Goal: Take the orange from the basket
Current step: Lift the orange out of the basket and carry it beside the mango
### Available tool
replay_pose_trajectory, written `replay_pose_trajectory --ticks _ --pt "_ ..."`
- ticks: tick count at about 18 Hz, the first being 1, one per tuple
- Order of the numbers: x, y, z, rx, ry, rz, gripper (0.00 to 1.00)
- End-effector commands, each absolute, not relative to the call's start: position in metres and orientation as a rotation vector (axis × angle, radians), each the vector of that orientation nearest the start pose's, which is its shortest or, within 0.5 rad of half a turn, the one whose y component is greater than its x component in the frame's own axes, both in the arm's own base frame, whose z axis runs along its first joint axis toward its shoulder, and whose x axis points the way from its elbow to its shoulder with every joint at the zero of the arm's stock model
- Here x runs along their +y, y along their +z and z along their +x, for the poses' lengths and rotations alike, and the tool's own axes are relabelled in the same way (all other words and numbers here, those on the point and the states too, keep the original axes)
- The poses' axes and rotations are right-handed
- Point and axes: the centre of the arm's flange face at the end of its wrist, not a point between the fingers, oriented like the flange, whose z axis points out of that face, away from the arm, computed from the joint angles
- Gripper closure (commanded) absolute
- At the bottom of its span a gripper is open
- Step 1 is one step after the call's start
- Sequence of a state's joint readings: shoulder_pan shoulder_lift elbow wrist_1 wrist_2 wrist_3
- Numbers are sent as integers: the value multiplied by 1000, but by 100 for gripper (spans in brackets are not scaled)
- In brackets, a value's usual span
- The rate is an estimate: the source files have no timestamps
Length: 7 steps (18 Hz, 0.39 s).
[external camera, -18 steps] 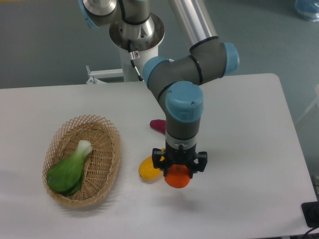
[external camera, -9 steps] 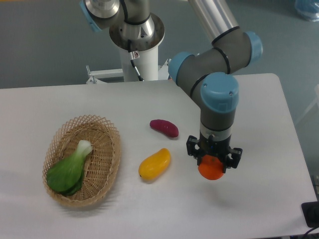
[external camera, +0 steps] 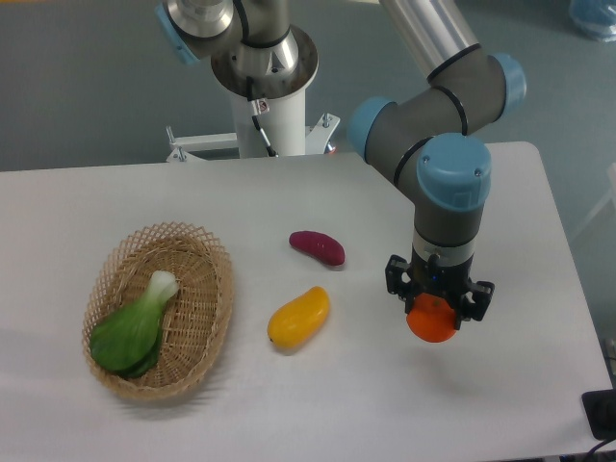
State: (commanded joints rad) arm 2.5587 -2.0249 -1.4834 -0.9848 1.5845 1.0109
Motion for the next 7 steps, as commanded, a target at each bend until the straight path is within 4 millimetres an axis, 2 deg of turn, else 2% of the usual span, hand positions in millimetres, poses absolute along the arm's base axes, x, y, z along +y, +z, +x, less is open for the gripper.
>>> replay_pose_trajectory --ticks 3,7 --pt "481 335 -491 31 300 -3023 28" --pt "481 332 -490 29 304 -3021 28"
